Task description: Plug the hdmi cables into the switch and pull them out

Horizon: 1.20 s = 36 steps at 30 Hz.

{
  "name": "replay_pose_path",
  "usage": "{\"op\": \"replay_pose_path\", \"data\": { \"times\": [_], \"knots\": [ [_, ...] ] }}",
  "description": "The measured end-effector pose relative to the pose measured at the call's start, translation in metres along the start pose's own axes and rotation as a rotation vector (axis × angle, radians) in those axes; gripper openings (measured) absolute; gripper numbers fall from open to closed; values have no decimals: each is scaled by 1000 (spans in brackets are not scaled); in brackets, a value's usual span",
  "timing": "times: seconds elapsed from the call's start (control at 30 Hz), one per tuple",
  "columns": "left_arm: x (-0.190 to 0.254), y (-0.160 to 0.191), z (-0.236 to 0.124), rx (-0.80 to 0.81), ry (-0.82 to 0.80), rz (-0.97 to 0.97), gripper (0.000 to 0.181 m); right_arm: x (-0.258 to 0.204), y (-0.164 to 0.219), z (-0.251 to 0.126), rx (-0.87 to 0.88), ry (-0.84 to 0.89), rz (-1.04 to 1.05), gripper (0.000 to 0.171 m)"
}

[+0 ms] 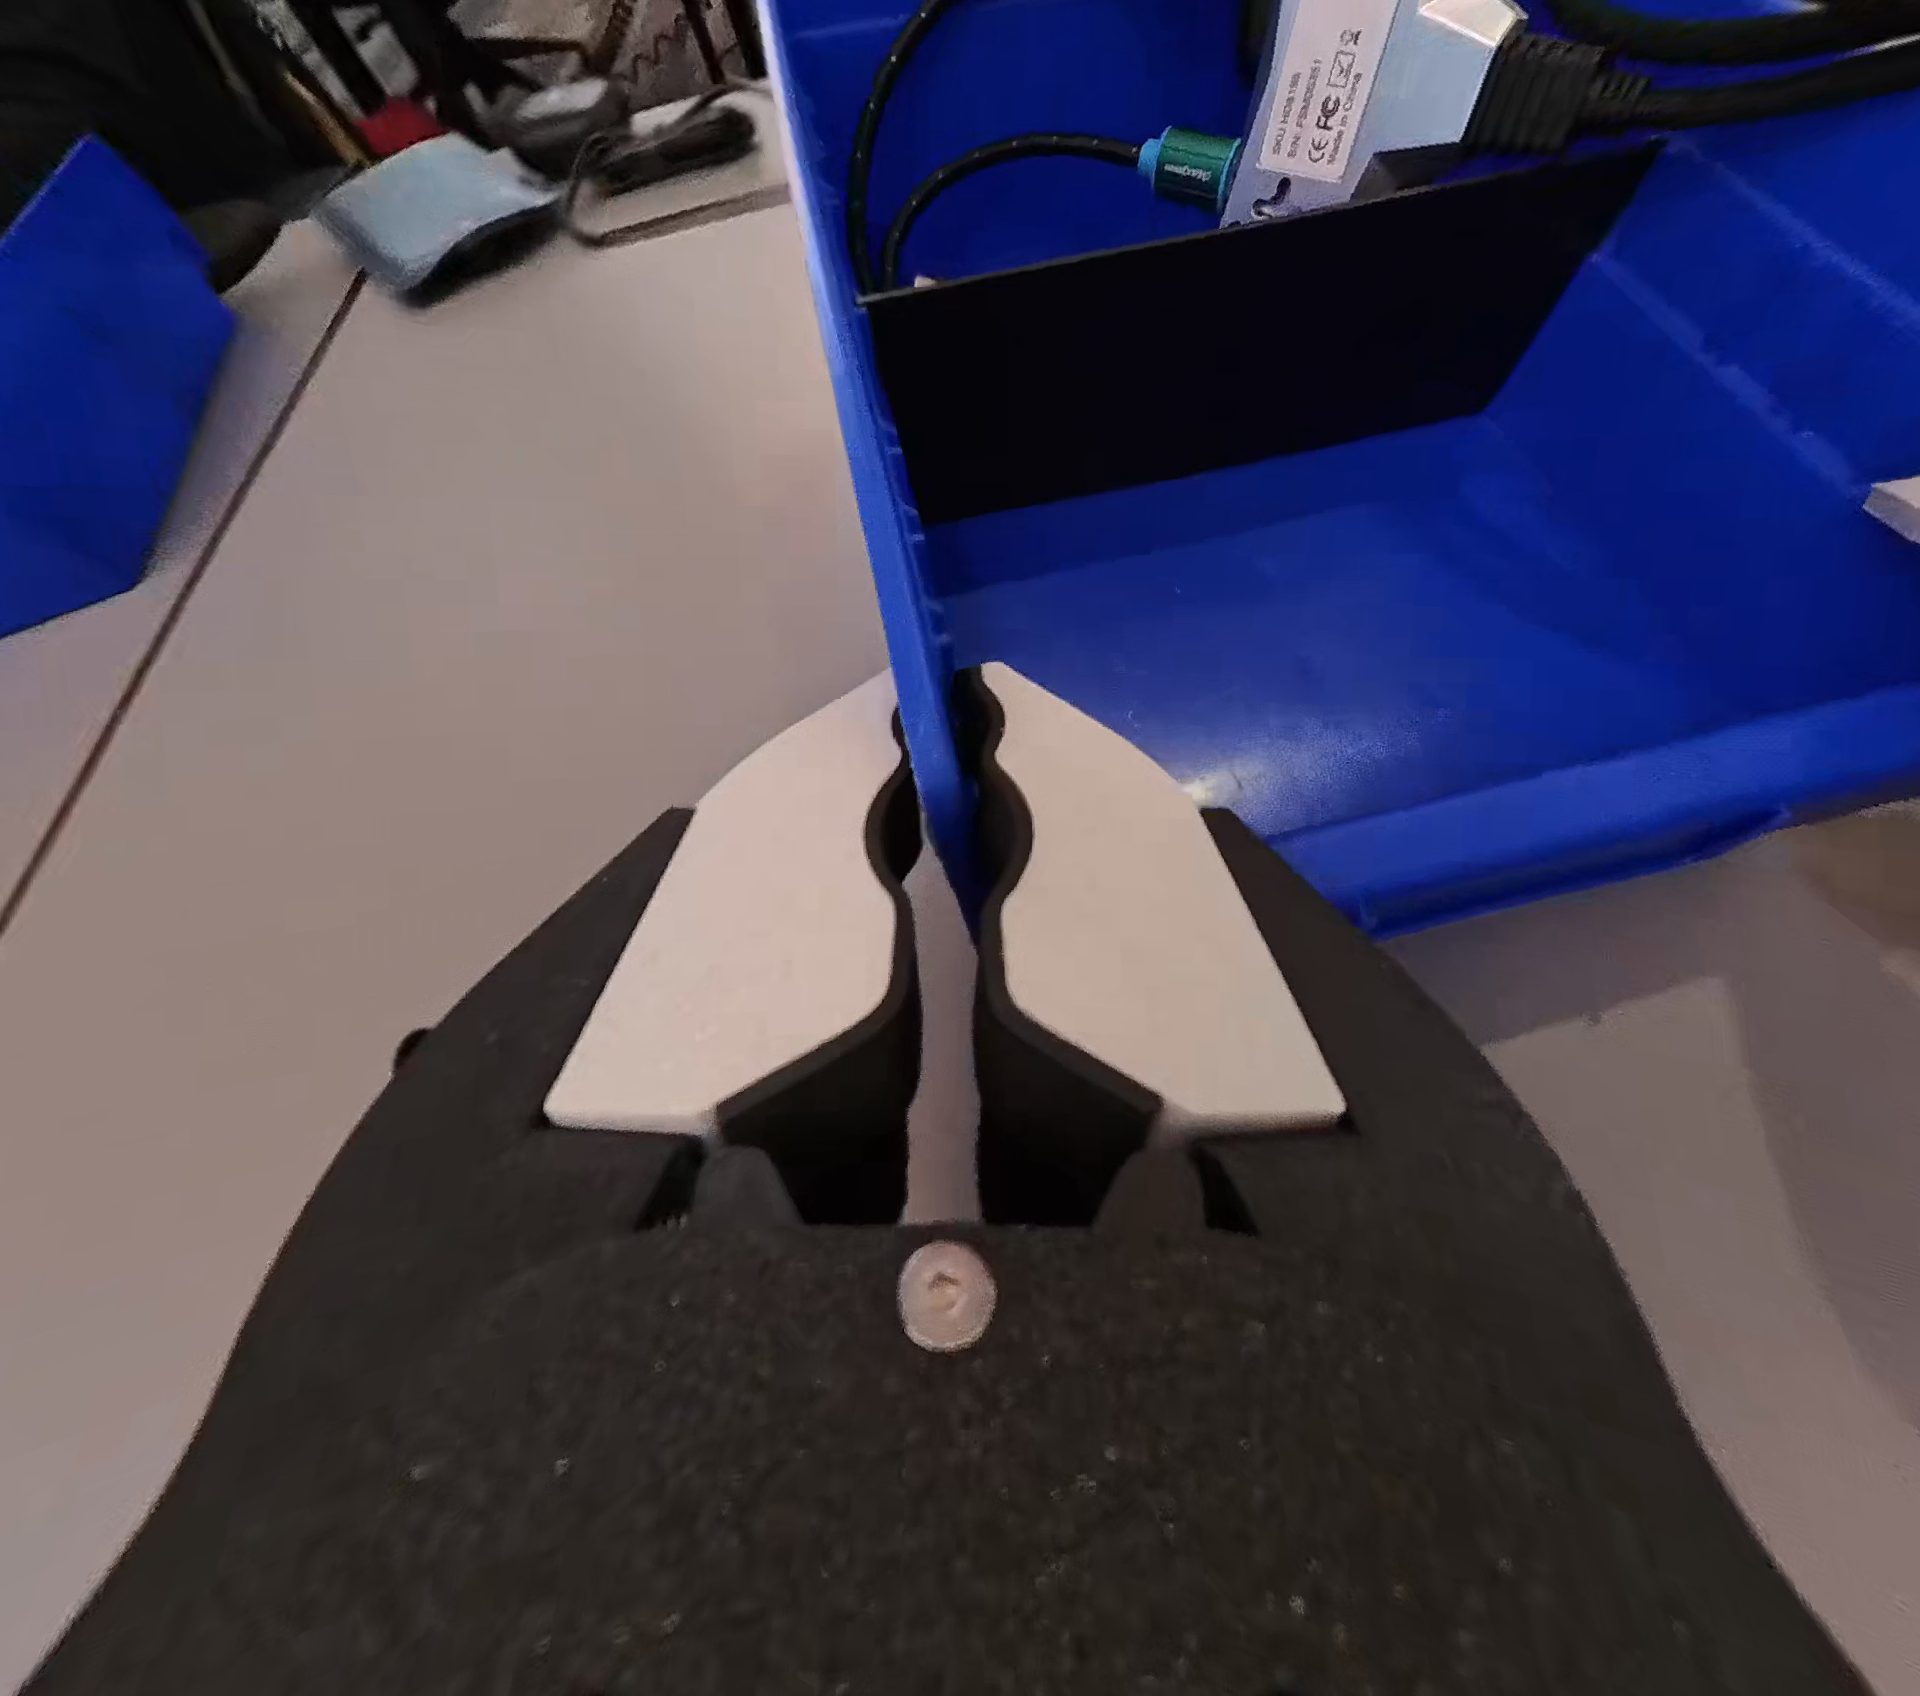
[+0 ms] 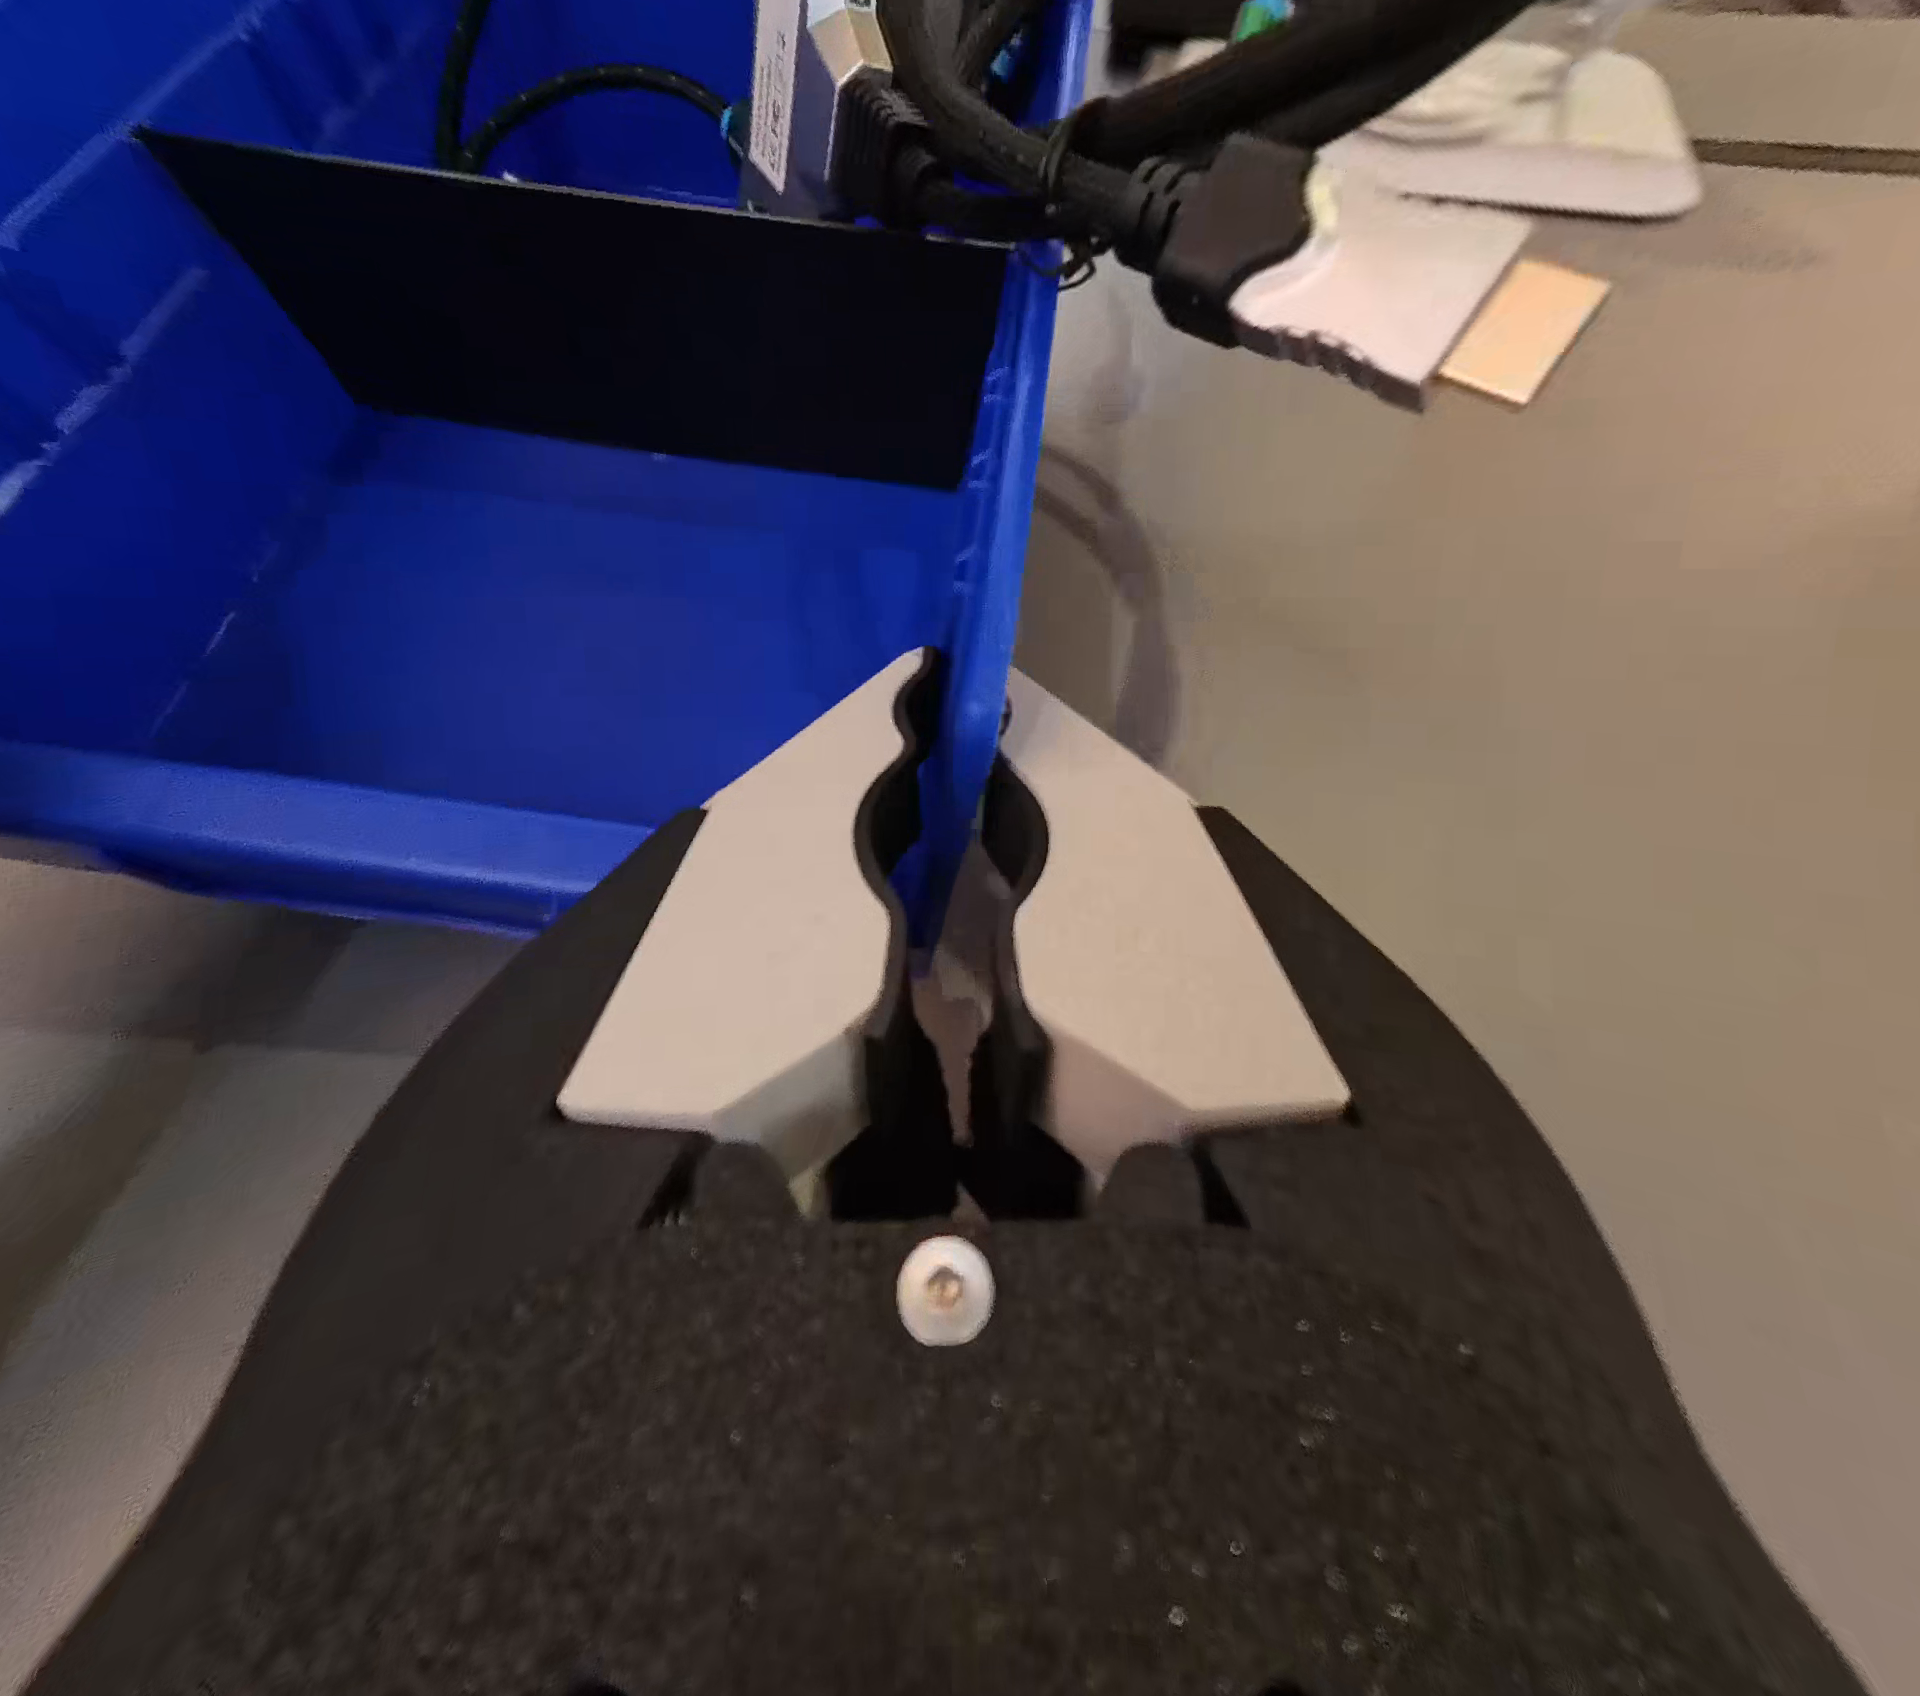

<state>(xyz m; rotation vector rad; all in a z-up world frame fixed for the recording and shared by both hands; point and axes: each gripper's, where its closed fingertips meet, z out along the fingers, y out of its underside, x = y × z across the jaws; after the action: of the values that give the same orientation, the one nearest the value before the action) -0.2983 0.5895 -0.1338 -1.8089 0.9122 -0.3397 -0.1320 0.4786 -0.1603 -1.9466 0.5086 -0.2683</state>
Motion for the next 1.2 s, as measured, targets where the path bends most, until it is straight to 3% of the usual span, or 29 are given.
{"op": "replay_pose_path", "data": {
  "times": [0.23, 0.33, 0.5, 0.57, 0.67, 0.73, 0.8, 0.9, 0.97, 1.1, 1.2],
  "knots": [
    [-87, 24, 35, -11, 116, -145, 5, -84, -18, 40, 5, 39, -77, 3],
    [-102, 22, 44, 4, 85, -235, 4, -100, -17, 51, -9, -42, 28, 8],
    [-112, 23, 46, 7, 48, -240, 4, -122, -9, 53, -176, -407, 164, 23],
    [-119, 23, 48, 13, 38, -264, 8, -127, -7, 28, -271, -623, 187, 28],
    [-130, 24, 50, 15, 11, -311, 17, -110, -26, -37, -174, -919, 281, 30],
    [-133, 24, 46, 7, -8, -307, 25, -76, -34, -75, -95, -999, 312, 35],
    [-136, 8, 30, 64, -39, -273, 26, -21, -38, -99, 9, -942, 245, 37],
    [-133, -32, -11, 244, -79, -184, 25, 83, -36, -130, 159, -706, 75, 41],
    [-119, -50, -32, 315, -56, -164, 21, 169, -31, -139, 154, -446, 2, 43],
    [-49, -48, -44, 311, 145, -258, 25, 326, -20, -166, 161, 32, -29, 49],
    [16, -45, -49, 365, 358, -364, 27, 374, 7, -170, 157, 105, 42, 50]
  ]
}}
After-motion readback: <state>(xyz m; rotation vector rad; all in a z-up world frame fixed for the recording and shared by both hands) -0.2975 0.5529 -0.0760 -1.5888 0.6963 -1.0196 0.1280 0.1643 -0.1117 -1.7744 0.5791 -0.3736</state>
